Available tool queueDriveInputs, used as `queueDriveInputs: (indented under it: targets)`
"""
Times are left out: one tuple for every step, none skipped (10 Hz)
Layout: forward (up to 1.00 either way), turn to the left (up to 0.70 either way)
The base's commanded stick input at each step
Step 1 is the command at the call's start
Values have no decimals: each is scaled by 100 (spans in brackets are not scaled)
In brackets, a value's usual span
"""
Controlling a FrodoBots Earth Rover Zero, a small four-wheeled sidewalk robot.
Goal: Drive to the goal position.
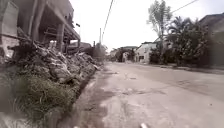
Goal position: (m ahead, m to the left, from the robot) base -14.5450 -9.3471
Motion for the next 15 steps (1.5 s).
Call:
queueDriveInputs:
  targets:
    - [4,0]
    - [4,0]
    - [5,0]
    - [4,0]
    - [5,0]
    - [4,0]
    - [4,0]
    - [4,0]
    - [4,0]
    - [4,0]
    - [5,0]
    - [4,0]
    - [5,0]
    - [4,0]
    - [4,0]
